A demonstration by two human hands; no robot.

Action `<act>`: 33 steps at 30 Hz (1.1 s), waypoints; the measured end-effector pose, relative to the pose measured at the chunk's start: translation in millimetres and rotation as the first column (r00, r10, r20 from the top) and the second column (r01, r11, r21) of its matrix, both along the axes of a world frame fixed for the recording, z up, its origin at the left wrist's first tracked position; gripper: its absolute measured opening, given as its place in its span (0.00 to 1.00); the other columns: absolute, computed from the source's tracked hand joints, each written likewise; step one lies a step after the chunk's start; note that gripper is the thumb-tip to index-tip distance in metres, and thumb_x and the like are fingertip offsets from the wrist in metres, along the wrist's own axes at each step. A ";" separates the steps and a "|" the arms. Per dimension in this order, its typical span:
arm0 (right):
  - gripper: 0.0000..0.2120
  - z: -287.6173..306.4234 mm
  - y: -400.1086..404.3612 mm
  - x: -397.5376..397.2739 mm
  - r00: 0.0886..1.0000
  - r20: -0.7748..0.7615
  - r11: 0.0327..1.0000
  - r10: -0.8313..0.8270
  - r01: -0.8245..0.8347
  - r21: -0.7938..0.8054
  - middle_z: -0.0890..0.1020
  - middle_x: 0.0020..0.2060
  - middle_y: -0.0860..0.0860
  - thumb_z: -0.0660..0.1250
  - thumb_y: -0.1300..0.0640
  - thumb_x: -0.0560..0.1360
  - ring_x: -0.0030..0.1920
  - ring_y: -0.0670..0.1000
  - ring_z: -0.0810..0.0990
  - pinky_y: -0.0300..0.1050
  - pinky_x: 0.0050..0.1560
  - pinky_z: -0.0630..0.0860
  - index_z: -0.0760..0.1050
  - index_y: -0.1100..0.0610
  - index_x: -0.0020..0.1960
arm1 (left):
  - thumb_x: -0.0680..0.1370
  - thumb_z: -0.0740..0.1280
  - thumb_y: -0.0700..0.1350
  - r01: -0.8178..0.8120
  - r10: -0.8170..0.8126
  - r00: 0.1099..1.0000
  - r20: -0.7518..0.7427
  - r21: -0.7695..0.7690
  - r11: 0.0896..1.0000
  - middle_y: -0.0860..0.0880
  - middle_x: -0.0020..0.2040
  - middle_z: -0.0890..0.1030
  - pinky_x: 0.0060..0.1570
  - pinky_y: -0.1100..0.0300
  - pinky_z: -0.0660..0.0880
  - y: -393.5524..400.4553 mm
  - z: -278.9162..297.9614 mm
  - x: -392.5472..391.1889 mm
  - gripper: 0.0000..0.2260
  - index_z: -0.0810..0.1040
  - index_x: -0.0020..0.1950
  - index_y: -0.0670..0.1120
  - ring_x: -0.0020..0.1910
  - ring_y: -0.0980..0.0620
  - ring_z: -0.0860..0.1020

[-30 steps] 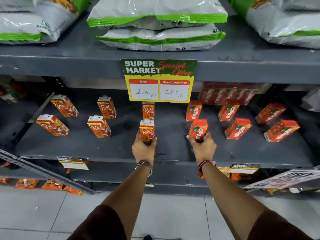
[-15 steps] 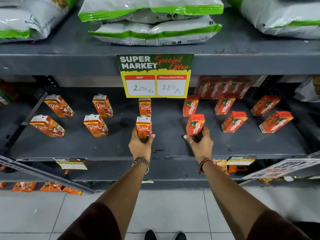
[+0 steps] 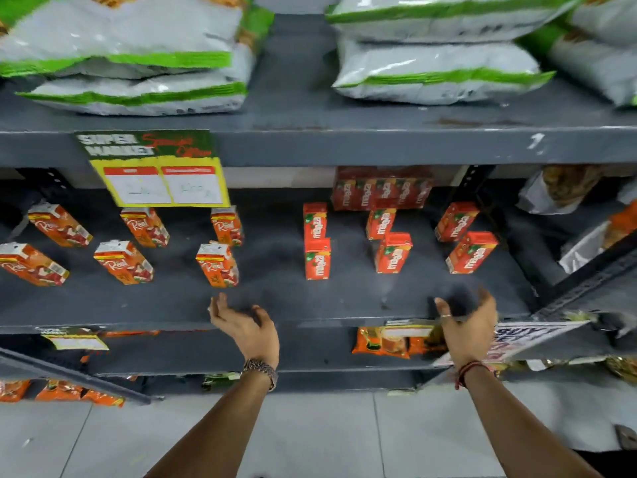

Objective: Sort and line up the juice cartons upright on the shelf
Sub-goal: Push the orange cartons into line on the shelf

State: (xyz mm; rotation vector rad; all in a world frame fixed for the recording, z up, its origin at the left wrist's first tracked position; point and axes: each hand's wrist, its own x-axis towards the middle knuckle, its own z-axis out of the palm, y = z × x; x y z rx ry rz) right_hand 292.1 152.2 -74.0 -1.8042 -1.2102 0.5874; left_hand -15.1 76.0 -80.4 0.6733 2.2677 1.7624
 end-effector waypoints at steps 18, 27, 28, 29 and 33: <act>0.24 9.5 90.6 62.6 0.976 -0.120 0.982 0.180 -0.186 -0.041 0.84 0.51 0.55 0.76 0.55 0.67 0.53 0.56 0.82 0.41 0.51 0.71 0.73 0.56 0.61 | 0.64 0.77 0.52 0.405 -0.364 0.909 0.203 -0.223 0.887 0.46 0.68 0.72 0.60 0.56 0.69 120.3 31.8 203.6 0.46 0.55 0.74 0.45 0.66 0.48 0.71; 0.24 12.4 93.1 60.9 0.993 -0.030 0.991 0.116 -0.117 -0.064 0.84 0.51 0.56 0.75 0.50 0.69 0.53 0.60 0.81 0.50 0.50 0.76 0.73 0.56 0.61 | 0.64 0.75 0.56 0.305 -0.294 0.952 0.086 -0.349 0.886 0.49 0.47 0.84 0.42 0.58 0.76 133.5 30.7 204.7 0.21 0.77 0.52 0.49 0.45 0.49 0.81; 0.24 12.8 93.3 59.8 0.993 -0.027 0.991 0.112 -0.113 -0.067 0.84 0.51 0.56 0.75 0.50 0.69 0.53 0.60 0.81 0.50 0.50 0.76 0.73 0.56 0.62 | 0.64 0.75 0.56 0.295 -0.288 0.955 0.074 -0.357 0.886 0.49 0.46 0.84 0.41 0.58 0.76 133.8 31.2 205.0 0.20 0.78 0.51 0.48 0.45 0.50 0.81; 0.24 12.6 93.6 59.4 0.994 -0.028 0.991 0.110 -0.112 -0.069 0.84 0.51 0.57 0.75 0.50 0.69 0.53 0.60 0.81 0.50 0.50 0.76 0.73 0.56 0.62 | 0.64 0.75 0.56 0.288 -0.283 0.957 0.066 -0.357 0.889 0.49 0.46 0.84 0.42 0.58 0.76 133.9 31.0 205.4 0.20 0.79 0.50 0.48 0.45 0.50 0.81; 0.25 12.0 94.6 60.2 0.994 -0.032 0.991 0.102 -0.104 -0.086 0.85 0.50 0.56 0.75 0.49 0.68 0.52 0.60 0.82 0.51 0.51 0.76 0.74 0.56 0.61 | 0.64 0.75 0.55 0.267 -0.265 0.963 0.054 -0.347 0.899 0.50 0.44 0.84 0.40 0.61 0.76 132.5 30.8 206.8 0.18 0.80 0.50 0.49 0.43 0.52 0.82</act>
